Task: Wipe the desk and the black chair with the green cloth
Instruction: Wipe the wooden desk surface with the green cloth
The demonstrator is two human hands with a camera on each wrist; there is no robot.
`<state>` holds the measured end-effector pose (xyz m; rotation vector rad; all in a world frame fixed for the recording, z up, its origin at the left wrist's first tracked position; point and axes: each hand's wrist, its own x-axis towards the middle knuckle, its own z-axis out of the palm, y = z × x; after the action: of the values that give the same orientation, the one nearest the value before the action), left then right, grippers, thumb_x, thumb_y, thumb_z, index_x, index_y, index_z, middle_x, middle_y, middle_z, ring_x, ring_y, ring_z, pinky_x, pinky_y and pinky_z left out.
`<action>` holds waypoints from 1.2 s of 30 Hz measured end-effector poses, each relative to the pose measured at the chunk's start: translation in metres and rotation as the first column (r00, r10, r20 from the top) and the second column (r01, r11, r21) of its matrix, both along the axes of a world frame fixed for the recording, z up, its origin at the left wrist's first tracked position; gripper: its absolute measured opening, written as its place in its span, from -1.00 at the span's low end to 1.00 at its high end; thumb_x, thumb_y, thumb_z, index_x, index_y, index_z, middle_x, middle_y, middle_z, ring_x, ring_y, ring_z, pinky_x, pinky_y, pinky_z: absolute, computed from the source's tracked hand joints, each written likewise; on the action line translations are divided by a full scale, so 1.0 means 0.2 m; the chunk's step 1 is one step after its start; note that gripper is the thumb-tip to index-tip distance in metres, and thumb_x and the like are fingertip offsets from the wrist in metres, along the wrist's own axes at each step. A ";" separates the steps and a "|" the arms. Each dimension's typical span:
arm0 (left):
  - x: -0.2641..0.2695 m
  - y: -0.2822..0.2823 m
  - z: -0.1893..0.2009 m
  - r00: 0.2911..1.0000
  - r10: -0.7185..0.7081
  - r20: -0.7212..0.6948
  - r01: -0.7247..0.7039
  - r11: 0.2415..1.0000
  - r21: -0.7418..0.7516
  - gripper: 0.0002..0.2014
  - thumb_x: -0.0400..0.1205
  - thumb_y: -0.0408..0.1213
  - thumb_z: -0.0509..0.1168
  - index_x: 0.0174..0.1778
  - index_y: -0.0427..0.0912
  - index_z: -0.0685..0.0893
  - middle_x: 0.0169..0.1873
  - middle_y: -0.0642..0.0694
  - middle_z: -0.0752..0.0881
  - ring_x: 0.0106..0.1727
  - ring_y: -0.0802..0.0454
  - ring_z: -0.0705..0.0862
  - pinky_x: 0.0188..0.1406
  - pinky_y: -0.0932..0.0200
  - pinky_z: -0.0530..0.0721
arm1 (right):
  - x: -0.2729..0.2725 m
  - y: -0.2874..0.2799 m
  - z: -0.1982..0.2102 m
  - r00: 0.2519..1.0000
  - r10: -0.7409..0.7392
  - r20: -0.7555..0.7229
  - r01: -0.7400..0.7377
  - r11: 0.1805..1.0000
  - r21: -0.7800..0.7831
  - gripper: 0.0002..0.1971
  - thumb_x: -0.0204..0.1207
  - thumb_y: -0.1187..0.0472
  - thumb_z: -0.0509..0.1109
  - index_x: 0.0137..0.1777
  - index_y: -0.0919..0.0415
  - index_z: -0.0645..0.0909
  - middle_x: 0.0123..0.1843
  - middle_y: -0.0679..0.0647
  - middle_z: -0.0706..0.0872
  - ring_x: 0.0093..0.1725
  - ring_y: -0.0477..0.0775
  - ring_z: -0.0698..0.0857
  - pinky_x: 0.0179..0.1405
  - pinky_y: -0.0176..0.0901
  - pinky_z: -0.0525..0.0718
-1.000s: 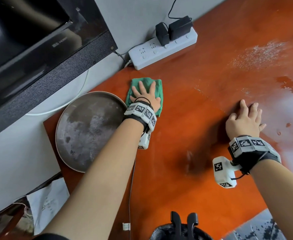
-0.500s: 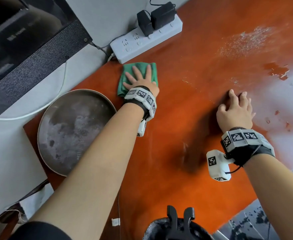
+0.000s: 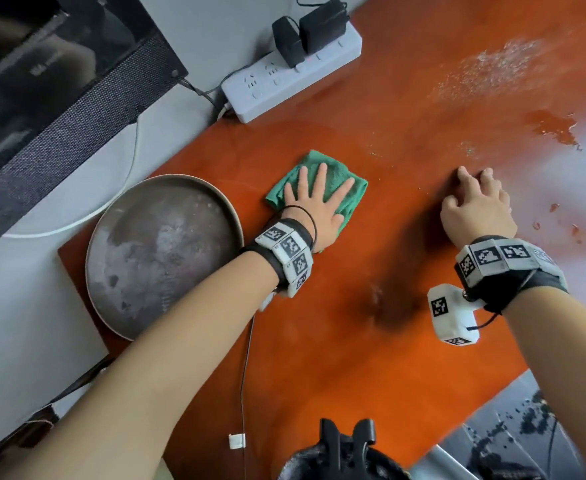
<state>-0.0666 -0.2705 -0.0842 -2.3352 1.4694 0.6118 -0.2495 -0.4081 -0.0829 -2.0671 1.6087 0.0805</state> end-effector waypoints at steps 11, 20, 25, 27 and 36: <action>0.21 -0.32 0.07 0.880 0.463 -0.106 -0.467 0.884 -0.017 -0.39 0.75 -0.08 0.00 0.64 0.26 -0.18 0.65 -0.15 -0.30 0.63 -0.33 -0.30 0.56 -0.40 -0.14 | -0.27 -0.46 0.06 0.994 -0.011 0.111 0.021 0.996 -0.088 -0.45 0.47 0.01 0.12 0.49 0.03 0.40 0.52 0.23 0.37 0.46 0.32 0.40 0.48 0.16 0.35; 0.21 -0.64 0.03 0.923 0.384 -0.040 -0.386 0.918 -0.088 -0.43 0.75 -0.10 -0.08 0.64 0.24 -0.18 0.66 -0.16 -0.25 0.63 -0.34 -0.26 0.55 -0.41 -0.13 | -0.55 -0.63 -0.03 0.976 -0.074 -0.205 0.088 0.995 0.057 -0.31 0.55 -0.09 0.26 0.61 0.12 0.11 0.65 0.24 0.12 0.61 0.39 0.07 0.54 0.30 0.17; 0.16 -0.77 0.02 0.963 0.270 -0.021 -0.270 0.959 -0.084 -0.43 0.75 -0.11 -0.09 0.64 0.23 -0.19 0.66 -0.15 -0.26 0.64 -0.34 -0.26 0.54 -0.42 -0.12 | -0.56 -0.63 -0.08 0.984 -0.105 -0.144 0.111 0.993 0.039 -0.26 0.52 0.01 0.39 0.62 0.14 0.14 0.63 0.21 0.15 0.59 0.40 0.14 0.51 0.22 0.25; 0.10 -0.82 0.03 0.975 0.219 -0.031 -0.221 0.972 -0.076 -0.43 0.75 -0.11 -0.08 0.64 0.23 -0.19 0.66 -0.15 -0.27 0.64 -0.33 -0.25 0.54 -0.41 -0.12 | -0.56 -0.63 -0.08 0.982 -0.122 -0.141 0.129 0.991 0.041 -0.25 0.49 0.00 0.42 0.61 0.12 0.17 0.63 0.18 0.16 0.58 0.38 0.18 0.50 0.20 0.28; -0.26 -0.85 0.02 0.964 -0.259 -0.068 0.257 0.966 -0.036 -0.41 0.75 -0.07 -0.08 0.62 0.29 -0.25 0.65 -0.11 -0.31 0.64 -0.32 -0.28 0.57 -0.37 -0.11 | -0.52 -0.65 -0.06 0.974 -0.180 -0.135 0.189 0.980 0.056 -0.25 0.45 0.05 0.47 0.60 0.06 0.22 0.63 0.15 0.15 0.60 0.33 0.15 0.52 0.22 0.29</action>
<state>-0.1189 -0.4410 -0.0801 -2.1104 1.7873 0.6127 -0.3537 -0.5376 -0.0958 -1.8841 1.8428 0.2050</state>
